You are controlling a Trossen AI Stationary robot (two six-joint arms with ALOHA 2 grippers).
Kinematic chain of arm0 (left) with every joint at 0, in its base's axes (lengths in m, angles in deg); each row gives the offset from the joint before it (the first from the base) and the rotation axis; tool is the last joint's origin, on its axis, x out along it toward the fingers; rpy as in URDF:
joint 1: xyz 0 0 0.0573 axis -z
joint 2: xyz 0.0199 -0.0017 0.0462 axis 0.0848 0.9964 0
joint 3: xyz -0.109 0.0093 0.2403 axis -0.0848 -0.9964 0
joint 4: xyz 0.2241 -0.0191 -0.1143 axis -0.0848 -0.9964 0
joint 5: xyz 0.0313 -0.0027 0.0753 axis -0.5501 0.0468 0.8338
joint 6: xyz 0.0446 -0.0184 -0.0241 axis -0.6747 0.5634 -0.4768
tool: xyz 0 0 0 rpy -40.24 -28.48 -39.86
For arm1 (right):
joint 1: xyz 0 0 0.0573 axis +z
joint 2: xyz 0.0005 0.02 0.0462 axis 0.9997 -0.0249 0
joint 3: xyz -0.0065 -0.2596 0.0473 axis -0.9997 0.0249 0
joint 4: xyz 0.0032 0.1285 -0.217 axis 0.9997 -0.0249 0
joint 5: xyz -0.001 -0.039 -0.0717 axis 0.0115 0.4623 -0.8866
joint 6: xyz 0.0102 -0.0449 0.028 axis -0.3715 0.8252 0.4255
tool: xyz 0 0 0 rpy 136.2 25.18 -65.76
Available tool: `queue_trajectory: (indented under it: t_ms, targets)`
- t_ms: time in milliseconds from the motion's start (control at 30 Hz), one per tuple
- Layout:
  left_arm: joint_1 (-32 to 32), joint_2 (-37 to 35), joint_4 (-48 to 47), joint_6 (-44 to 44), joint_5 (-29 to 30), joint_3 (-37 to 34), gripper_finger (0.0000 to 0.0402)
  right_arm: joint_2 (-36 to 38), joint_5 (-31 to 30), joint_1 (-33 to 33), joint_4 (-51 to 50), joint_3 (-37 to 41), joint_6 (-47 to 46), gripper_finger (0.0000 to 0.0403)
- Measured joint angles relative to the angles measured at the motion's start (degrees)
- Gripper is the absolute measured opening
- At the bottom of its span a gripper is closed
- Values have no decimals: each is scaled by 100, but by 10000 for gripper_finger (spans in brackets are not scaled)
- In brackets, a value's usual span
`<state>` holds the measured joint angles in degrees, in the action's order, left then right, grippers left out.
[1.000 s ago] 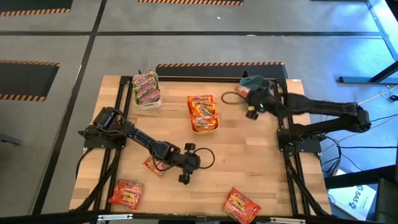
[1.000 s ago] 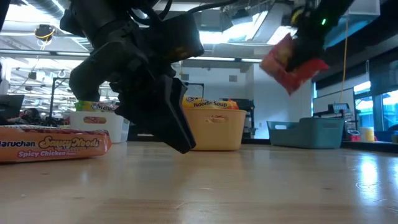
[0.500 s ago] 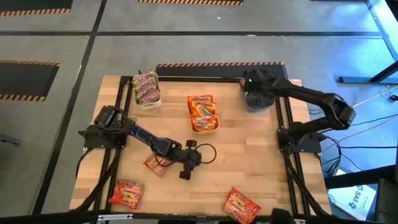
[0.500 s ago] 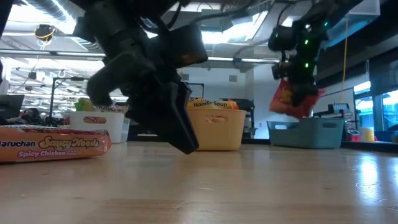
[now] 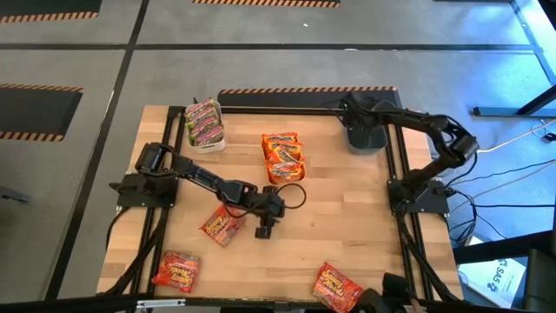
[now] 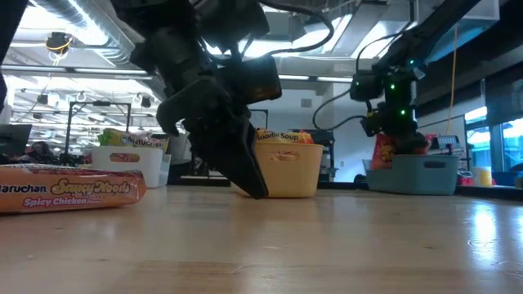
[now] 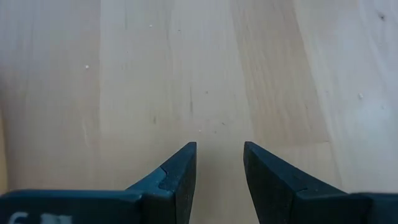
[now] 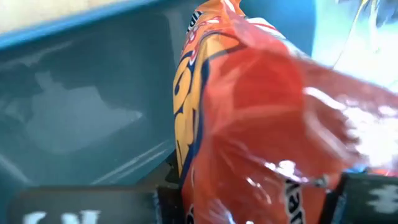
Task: Sort Maruchan noodles
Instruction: Put the top right red noodle pack into the green bin
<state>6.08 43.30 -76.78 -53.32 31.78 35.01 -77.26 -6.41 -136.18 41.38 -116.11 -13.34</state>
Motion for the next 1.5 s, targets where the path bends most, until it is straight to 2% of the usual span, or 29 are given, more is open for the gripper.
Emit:
queue_trajectory:
  t_ms: [67,200,433,567,800,900,1100,1200,1400,1500]
  targets:
    - [-26,0,2,5,-27,0,128,-191,-22,-107,-326,-175,-278,104]
    - [-2,2,44,8,-48,0,128,-559,314,-211,-1013,-651,-639,105]
    - [71,4,50,13,-64,0,128,-962,438,-401,-1071,-1308,-409,106]
    - [69,4,52,0,-65,0,128,-1009,499,-529,-1053,-1351,-371,119]
    - [69,4,76,-147,-122,0,128,-1017,160,-572,-740,-1266,-307,185]
    - [69,4,87,-145,-128,0,128,-1015,-222,-567,-526,-1264,-407,212]
    - [69,4,141,-147,-128,0,128,-1015,-819,-560,-342,-1260,-423,222]
    - [69,4,188,-148,-127,0,128,-1013,-701,-567,-304,-1259,-497,216]
    - [69,4,184,-148,-128,0,128,-1008,-44,-567,-451,-1260,-576,212]
    - [69,4,184,-148,-125,0,128,-1008,-47,-563,-563,-1260,-627,212]
